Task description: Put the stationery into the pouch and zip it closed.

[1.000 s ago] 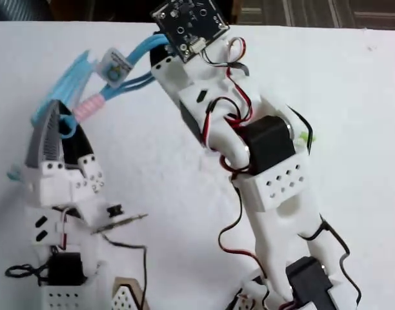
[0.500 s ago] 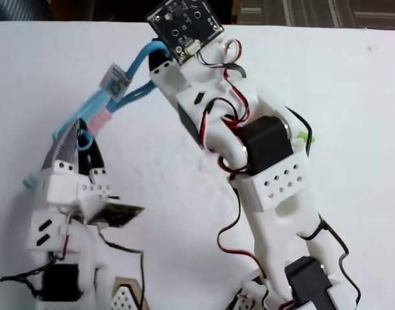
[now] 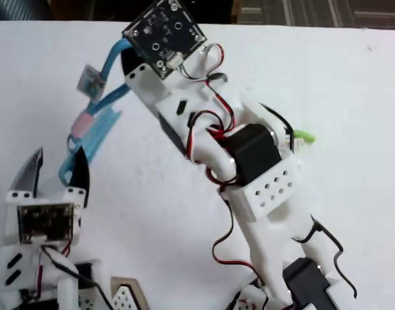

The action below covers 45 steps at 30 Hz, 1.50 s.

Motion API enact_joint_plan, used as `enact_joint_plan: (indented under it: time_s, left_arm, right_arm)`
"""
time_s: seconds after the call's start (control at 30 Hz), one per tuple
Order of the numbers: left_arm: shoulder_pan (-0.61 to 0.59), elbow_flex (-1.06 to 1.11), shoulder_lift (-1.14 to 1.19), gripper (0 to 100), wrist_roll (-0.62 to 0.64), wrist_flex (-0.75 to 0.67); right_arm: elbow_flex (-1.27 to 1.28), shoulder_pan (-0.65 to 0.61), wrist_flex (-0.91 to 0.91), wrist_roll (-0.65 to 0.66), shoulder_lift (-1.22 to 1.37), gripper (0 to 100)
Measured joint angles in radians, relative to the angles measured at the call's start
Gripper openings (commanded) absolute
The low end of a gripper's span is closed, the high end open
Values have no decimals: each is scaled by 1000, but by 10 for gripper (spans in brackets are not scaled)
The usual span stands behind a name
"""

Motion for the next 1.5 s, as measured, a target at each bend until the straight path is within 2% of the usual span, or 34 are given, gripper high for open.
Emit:
enact_joint_plan:
  time_s: [0.37, 0.5, 0.7, 1.07, 1.2, 1.3, 1.4, 1.5]
  left_arm:
    - [-6, -417, 0, 229, -5, 261]
    - [-6, -508, 0, 226, -77, 328]
    - [-6, -517, 0, 229, -92, 368]
    - [-6, -233, -2, 230, 29, 216]
    - [-6, -201, 0, 251, 81, 209]
    - [-6, -227, 0, 264, 138, 272]
    - [-6, -273, 0, 262, 252, 371]
    - [63, -278, 0, 260, 288, 391]
  right_arm:
    - [0, -12, 0, 2, 0, 17]
    - [2, -6, -35, 2, 0, 17]
    - [2, -44, -80, 2, 0, 17]
    - [-38, -115, -84, 2, 0, 17]
    - [-44, -146, -84, 2, 0, 17]
    - [-51, -143, -84, 2, 12, 17]
    - [-52, -147, -84, 2, 29, 17]
    - [-52, -152, -84, 2, 44, 17]
